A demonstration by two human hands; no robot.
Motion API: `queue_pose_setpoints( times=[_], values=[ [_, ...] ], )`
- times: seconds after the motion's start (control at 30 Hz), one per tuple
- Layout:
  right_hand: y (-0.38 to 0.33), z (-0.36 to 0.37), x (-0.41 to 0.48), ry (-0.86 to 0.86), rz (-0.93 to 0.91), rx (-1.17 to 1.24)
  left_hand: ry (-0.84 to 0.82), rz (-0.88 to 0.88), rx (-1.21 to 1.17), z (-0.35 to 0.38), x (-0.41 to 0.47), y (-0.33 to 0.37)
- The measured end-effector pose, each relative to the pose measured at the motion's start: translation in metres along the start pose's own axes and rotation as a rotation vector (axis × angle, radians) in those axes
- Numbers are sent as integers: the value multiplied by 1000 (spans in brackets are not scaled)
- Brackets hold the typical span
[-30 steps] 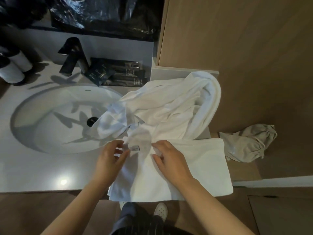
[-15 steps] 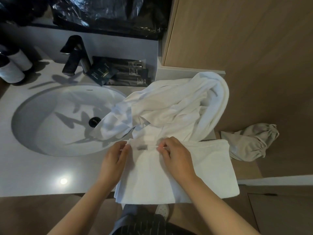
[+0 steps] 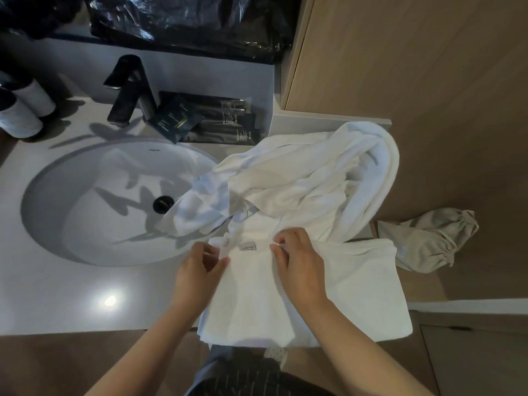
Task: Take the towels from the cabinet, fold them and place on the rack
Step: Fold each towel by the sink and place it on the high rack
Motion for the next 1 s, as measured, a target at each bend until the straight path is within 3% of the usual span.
queue_pose_setpoints(
  times=[0.17, 0.6, 0.8, 1.0],
  values=[
    [-1, 1, -4, -37, -48, -14, -99, -64, 48, 3, 1, -7],
    [-3, 2, 1, -159, -47, 7, -104, -49, 33, -1, -14, -12],
    [-3, 15, 9, -209, 15, -143, 38, -4, 77, 0, -16, -10],
    [-2, 23, 7, -187, 22, -179, -137, -144, 132, 5, -23, -39]
  ],
)
Point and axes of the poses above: each hand's wrist, its own x-axis towards the middle knuckle, its own z-axis out of the palm, y = z × x, the point moved 4 cm from there along x, towards the middle knuckle, and after that the axes turned 14 degrees about -z, right-handed, at the moved point
